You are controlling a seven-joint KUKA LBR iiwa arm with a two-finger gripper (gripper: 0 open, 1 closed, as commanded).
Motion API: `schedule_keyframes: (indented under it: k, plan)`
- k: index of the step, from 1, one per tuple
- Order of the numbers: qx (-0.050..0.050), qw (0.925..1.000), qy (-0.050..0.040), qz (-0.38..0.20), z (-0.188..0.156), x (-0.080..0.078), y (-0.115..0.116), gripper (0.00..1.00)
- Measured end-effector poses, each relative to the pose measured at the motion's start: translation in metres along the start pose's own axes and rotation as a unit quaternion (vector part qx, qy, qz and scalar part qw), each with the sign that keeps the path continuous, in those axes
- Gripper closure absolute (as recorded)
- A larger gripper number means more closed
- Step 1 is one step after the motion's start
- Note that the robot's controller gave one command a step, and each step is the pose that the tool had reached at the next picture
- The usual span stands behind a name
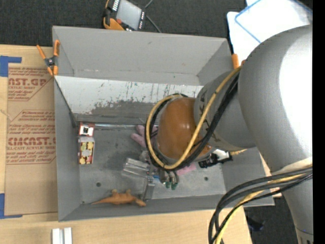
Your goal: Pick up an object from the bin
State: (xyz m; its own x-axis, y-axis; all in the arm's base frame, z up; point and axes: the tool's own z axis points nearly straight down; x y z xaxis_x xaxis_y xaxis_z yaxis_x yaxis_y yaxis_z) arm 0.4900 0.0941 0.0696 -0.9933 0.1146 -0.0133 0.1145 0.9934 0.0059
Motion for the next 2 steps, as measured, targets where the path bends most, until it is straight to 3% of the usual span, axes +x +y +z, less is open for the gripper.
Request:
schedule_keyframes:
  k: [1,2]
  plan:
    - [0.001,1.0,0.0059,0.0,-0.0004,0.0117,0.0229,1.0]
    - [0.001,1.0,0.006,0.0,-0.0004,0.0117,0.0229,1.0]
